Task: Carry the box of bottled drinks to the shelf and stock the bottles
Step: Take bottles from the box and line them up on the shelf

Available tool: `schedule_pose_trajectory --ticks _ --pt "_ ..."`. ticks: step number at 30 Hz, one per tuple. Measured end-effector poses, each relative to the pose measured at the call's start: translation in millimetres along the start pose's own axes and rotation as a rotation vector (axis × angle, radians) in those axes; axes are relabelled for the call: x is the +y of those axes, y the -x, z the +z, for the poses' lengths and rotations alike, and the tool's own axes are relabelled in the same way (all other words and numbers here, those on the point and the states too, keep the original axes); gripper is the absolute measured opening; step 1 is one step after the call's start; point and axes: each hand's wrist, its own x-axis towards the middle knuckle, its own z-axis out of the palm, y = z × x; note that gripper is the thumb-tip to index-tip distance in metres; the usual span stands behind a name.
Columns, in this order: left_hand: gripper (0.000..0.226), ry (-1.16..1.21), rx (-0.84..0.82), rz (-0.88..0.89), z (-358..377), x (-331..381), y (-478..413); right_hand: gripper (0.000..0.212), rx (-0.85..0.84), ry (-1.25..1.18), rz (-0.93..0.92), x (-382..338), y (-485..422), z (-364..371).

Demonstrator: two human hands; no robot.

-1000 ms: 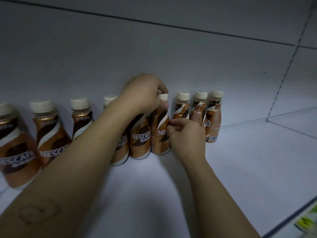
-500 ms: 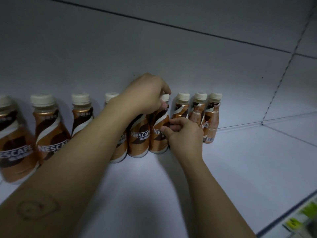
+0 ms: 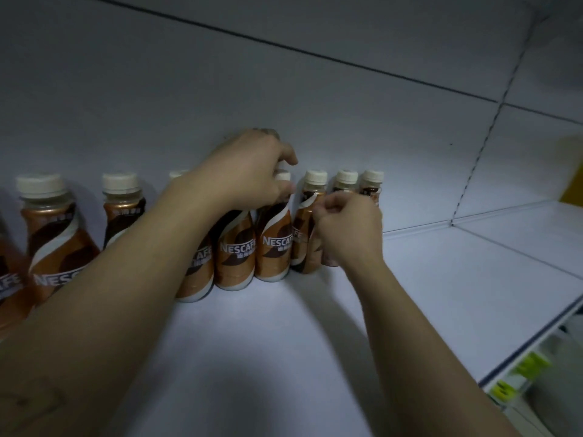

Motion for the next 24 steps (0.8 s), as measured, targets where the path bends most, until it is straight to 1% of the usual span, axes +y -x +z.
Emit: schedule_pose_trajectory --ticks 3,5,7,9,11,12,15,19,21,23,24 --pt "0.047 0.004 0.036 0.017 2 6 -4 0.014 0.139 -0.148 0.077 11 -13 -12" --pt "0.049 0.004 0.038 0.018 8 12 -5 0.017 0.182 -0.12 0.033 26 -9 -12" --pt "0.052 -0.039 0.048 0.021 16 17 -5 0.021 0.116 -0.036 -0.055 42 -1 -8" --pt "0.054 -0.146 0.074 0.037 22 22 -6 0.026 0.063 -0.005 -0.093 53 3 -3" --pt "0.054 -0.237 0.104 0.055 24 26 -8 0.031 0.03 -0.024 -0.116 57 7 0" --pt "0.054 -0.265 0.123 0.058 24 28 -10 0.034 -0.012 -0.05 -0.118 56 10 2" --pt "0.052 -0.333 0.138 0.015 25 34 -18 0.04 -0.097 -0.096 -0.133 56 13 11" --pt "0.053 -0.396 0.078 -0.105 32 50 -31 0.04 -0.113 -0.073 -0.13 61 10 14" --pt "0.051 -0.391 0.098 -0.128 38 52 -37 0.038 -0.119 -0.051 -0.134 63 12 12" --pt "0.044 -0.364 0.124 -0.14 38 47 -36 0.031 -0.065 -0.03 -0.126 63 9 10" --pt "0.04 -0.324 0.139 -0.13 41 44 -39 0.028 0.011 -0.02 -0.091 68 3 6"
